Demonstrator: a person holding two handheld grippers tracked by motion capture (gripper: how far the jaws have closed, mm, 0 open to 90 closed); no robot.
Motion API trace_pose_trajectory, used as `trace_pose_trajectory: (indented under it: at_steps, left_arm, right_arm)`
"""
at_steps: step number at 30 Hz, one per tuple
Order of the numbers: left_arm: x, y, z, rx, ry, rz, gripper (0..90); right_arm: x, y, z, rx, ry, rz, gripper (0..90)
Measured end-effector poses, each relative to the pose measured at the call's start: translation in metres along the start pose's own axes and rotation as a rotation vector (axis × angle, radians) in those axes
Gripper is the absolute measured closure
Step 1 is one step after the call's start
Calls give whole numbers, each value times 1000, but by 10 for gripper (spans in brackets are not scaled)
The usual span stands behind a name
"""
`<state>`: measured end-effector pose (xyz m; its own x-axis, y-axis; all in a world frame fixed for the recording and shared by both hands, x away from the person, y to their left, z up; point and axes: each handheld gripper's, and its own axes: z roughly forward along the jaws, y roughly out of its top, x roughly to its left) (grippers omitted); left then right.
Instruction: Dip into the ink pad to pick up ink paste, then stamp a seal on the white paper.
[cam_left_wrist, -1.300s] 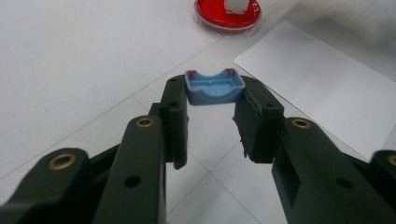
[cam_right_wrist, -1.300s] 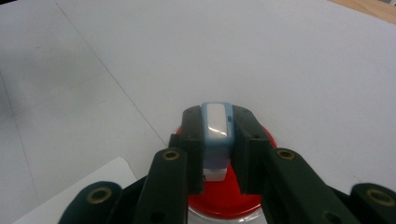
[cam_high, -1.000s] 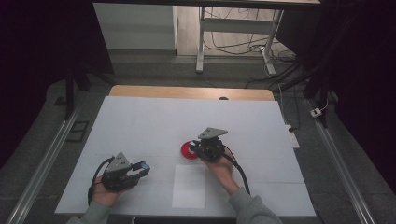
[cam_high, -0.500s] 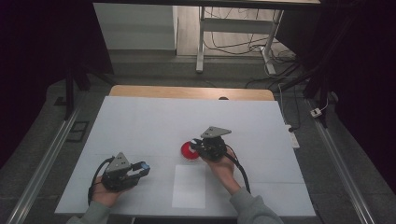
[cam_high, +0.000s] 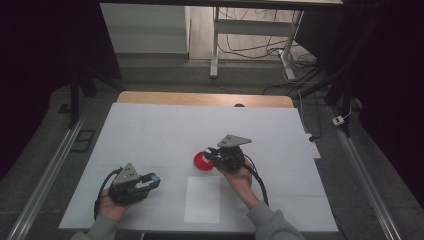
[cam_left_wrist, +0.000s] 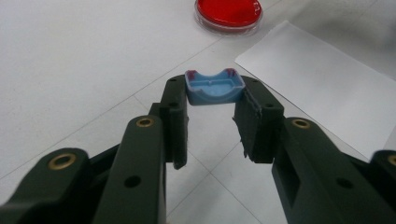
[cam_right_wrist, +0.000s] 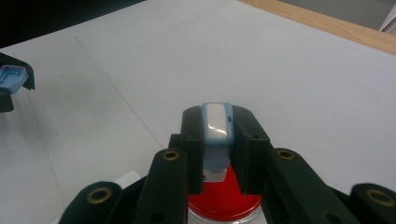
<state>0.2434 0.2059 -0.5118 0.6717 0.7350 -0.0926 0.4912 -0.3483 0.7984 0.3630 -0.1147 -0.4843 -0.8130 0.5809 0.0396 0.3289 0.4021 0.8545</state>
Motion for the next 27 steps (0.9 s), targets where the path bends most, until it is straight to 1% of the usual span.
trace_pose_trajectory:
  at_steps: [3,8,13,25,27]
  left_arm:
    - [0,0,0,1,0,0,654]
    - [0,0,0,1,1,0,654]
    - [0,0,0,-2,1,0,654]
    - [0,0,0,-1,2,1,654]
    - [0,0,0,2,2,1,654]
  right_arm:
    - [0,1,-2,-11,5,6,753]
    - [1,2,-5,-9,8,1,753]
    - [1,2,-8,-19,11,9,753]
    - [2,3,-14,-22,8,3,753]
    - [2,3,-15,-27,16,3,753]
